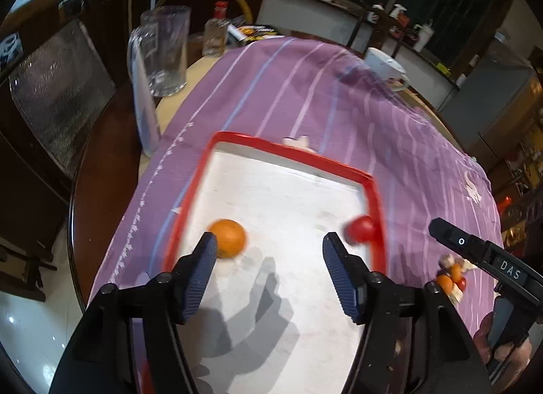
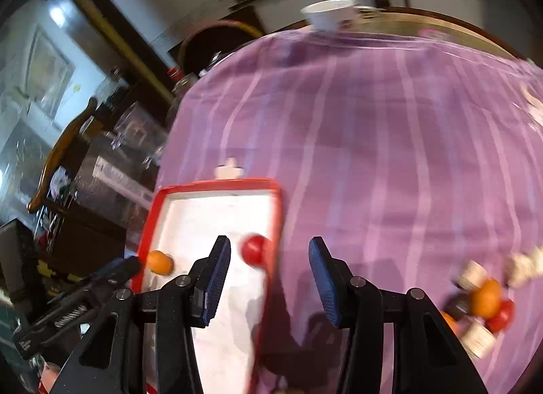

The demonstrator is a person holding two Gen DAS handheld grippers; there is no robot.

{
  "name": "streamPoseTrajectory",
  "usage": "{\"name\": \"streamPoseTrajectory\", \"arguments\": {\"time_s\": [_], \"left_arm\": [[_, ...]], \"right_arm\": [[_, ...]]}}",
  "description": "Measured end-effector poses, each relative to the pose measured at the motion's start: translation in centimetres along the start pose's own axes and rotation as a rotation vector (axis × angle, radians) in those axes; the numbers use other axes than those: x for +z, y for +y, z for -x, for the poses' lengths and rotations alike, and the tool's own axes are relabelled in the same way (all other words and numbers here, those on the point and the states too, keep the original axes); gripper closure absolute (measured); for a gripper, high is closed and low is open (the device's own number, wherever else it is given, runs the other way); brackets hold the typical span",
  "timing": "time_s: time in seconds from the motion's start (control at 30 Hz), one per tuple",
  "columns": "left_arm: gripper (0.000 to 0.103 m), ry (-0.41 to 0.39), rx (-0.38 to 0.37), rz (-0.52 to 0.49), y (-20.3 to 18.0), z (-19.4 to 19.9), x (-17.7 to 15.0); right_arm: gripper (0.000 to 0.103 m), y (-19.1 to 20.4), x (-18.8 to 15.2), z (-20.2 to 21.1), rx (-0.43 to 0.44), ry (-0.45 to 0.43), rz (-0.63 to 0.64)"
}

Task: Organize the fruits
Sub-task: 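Carry the tangerine into the tray and release while the right tool drops the tomato there, then grasp a second tangerine with the left tool while the right tool grasps the olive-green fruit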

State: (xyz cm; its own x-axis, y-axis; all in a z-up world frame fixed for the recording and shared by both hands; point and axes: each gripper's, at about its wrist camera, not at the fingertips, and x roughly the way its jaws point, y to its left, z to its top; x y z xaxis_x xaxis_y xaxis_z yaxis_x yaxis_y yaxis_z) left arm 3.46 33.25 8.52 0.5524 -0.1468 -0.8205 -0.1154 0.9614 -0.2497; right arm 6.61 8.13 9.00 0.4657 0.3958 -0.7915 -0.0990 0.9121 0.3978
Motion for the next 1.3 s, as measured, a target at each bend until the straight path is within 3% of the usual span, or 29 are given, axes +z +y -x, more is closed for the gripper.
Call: {"name": "streamPoseTrajectory", "arguments": {"time_s": [0.2,0.37,0.6,0.8,1.03,1.2,1.27,1.3], "left_arm": [[0.039,0.003,-0.054,-0.077,-5.1,1.6,-2.6],[0.039,0.074,-0.118,-0.143,-9.5,0.8,-5.9],[0.039,0.147,-0.127,-0.232,-15.1,-0.8,-9.4],[0.039,0.151,-0.101,-0.242,-17.0,-1.1,-10.8],[0.039,0.126,-0.088,-0.265,-16.3,-0.1,-11.9],[0.039,0.140,-0.074,-0.260,-15.5,0.1,-12.6],[0.039,0.145,-0.072,-0.261,-15.7,0.0,-12.7],[0.039,0.145,-0.073,-0.264,-16.0,-0.1,-12.7]], "right_arm": [[0.050,-6.6,-2.8,5.2,-0.035,-0.060,-0.111],[0.050,-13.2,-5.4,8.9,-0.082,-0.090,-0.218],[0.050,-18.8,-7.8,10.8,-0.128,-0.081,-0.281],[0.050,-18.5,-9.1,9.7,-0.082,-0.010,-0.199],[0.050,-14.7,-10.3,7.4,-0.027,0.059,0.006],[0.051,-12.5,-10.4,5.3,-0.073,0.092,0.126],[0.053,-12.0,-10.6,5.0,-0.098,0.079,0.159],[0.064,-11.9,-10.7,4.9,-0.101,0.081,0.172]]}}
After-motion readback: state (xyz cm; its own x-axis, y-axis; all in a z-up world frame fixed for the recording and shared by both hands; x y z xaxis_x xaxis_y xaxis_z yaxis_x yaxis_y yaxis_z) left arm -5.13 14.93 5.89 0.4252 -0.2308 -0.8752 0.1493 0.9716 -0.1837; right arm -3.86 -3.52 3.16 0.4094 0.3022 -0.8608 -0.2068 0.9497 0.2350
